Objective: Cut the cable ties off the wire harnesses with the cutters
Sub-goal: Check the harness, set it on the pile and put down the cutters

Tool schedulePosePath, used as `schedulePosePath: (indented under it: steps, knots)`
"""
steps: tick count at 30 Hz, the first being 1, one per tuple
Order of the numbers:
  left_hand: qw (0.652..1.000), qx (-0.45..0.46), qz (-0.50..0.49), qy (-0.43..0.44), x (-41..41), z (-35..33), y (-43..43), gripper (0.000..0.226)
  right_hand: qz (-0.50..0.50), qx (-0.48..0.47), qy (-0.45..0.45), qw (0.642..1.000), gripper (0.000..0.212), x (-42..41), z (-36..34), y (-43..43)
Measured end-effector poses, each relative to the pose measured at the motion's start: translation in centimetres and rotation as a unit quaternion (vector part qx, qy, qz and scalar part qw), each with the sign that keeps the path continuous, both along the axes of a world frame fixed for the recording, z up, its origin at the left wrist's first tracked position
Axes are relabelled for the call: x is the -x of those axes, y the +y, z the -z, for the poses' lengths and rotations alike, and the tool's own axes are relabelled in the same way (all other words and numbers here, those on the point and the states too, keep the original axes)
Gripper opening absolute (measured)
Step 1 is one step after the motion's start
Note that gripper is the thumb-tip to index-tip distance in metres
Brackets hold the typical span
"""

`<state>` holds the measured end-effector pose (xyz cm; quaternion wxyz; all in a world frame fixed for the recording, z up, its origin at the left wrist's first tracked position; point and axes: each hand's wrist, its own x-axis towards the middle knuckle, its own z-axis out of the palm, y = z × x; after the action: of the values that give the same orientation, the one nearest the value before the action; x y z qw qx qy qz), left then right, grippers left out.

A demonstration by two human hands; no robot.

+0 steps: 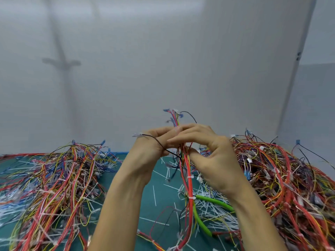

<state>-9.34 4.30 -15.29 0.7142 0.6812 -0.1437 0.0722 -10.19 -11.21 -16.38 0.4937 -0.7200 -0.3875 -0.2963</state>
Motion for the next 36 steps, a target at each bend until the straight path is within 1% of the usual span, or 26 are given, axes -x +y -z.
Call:
schedulePosePath:
  steps: [1, 3, 5, 6, 8, 10, 12, 14, 16, 17, 21, 24, 27, 28, 30, 31, 33, 34, 36]
  knots:
    - [1.0, -0.005, -0.016, -0.011, -0.1, 0.1, -0.1, 0.015, -0.016, -0.017, 0.026, 0.999, 0.056, 0.1, -0.1, -0.1]
    - [0.998, -0.001, -0.047, -0.034, -0.2, 0.1, -0.4, 0.01, -0.023, -0.096, 0.07, 0.993, 0.054, 0.1, -0.2, -0.2]
    - [0.997, 0.024, -0.055, -0.056, -0.2, 0.2, -0.6, 0.01, 0.009, -0.176, 0.106, 0.979, 0.044, 0.0, -0.3, -0.1]
    - [0.996, 0.032, -0.053, -0.067, -0.1, 0.2, -0.6, 0.012, 0.027, -0.192, 0.13, 0.972, 0.035, -0.1, -0.3, -0.1]
    - [0.994, 0.024, -0.048, -0.092, 0.0, 0.1, -0.7, 0.015, 0.048, -0.168, 0.184, 0.967, 0.018, -0.2, -0.4, -0.3]
    - [0.993, 0.017, -0.037, -0.11, 0.2, -0.1, -0.9, 0.015, 0.047, -0.115, 0.216, 0.969, 0.009, -0.3, -0.2, -0.4]
    - [0.991, 0.018, -0.043, -0.122, 0.4, -0.3, -1.1, 0.013, 0.033, -0.094, 0.225, 0.969, 0.012, -0.3, -0.1, -0.5]
    - [0.987, -0.007, -0.07, -0.144, 0.4, -0.5, -1.1, 0.007, 0.021, -0.098, 0.229, 0.968, 0.017, -0.2, -0.1, -0.5]
    - [0.978, -0.049, -0.112, -0.168, 0.3, -0.4, -1.0, 0.003, 0.025, -0.114, 0.227, 0.967, 0.016, -0.1, -0.2, -0.3]
    - [0.975, -0.055, -0.129, -0.174, 0.2, -0.4, -0.9, 0.003, 0.023, -0.135, 0.226, 0.964, 0.015, -0.1, -0.2, -0.2]
    - [0.97, -0.013, -0.152, -0.187, 0.4, -0.9, -0.4, 0.005, -0.007, -0.244, 0.247, 0.938, 0.012, 0.1, -0.4, 0.0]
    - [0.968, 0.028, -0.165, -0.187, 0.6, -1.2, 0.7, 0.006, -0.015, -0.3, 0.262, 0.917, 0.012, 0.0, -0.5, -0.4]
    - [0.954, 0.065, -0.225, -0.185, 0.3, -1.2, 2.1, 0.002, -0.011, -0.342, 0.279, 0.897, 0.012, -0.3, -0.6, -1.0]
    - [0.95, 0.054, -0.255, -0.174, 0.1, -1.0, 2.4, 0.008, -0.015, -0.355, 0.287, 0.89, 0.012, -0.3, -0.7, -1.1]
    - [0.946, -0.014, -0.3, -0.127, -0.3, -0.5, 2.8, 0.034, -0.024, -0.373, 0.301, 0.877, 0.013, -0.3, -0.6, -1.3]
    - [0.945, -0.051, -0.307, -0.098, -0.4, -0.4, 2.9, 0.045, -0.027, -0.377, 0.306, 0.874, 0.013, -0.3, -0.6, -1.4]
    - [0.956, -0.095, -0.273, -0.051, -0.3, -0.2, 2.9, 0.056, -0.03, -0.38, 0.314, 0.869, 0.013, -0.4, -0.6, -1.4]
    - [0.965, -0.103, -0.239, -0.036, -0.3, -0.1, 2.9, 0.054, -0.03, -0.381, 0.316, 0.868, 0.013, -0.4, -0.6, -1.3]
    - [0.983, -0.107, -0.151, -0.013, -0.2, 0.0, 2.7, 0.035, -0.027, -0.383, 0.321, 0.866, 0.013, -0.5, -0.6, -1.3]
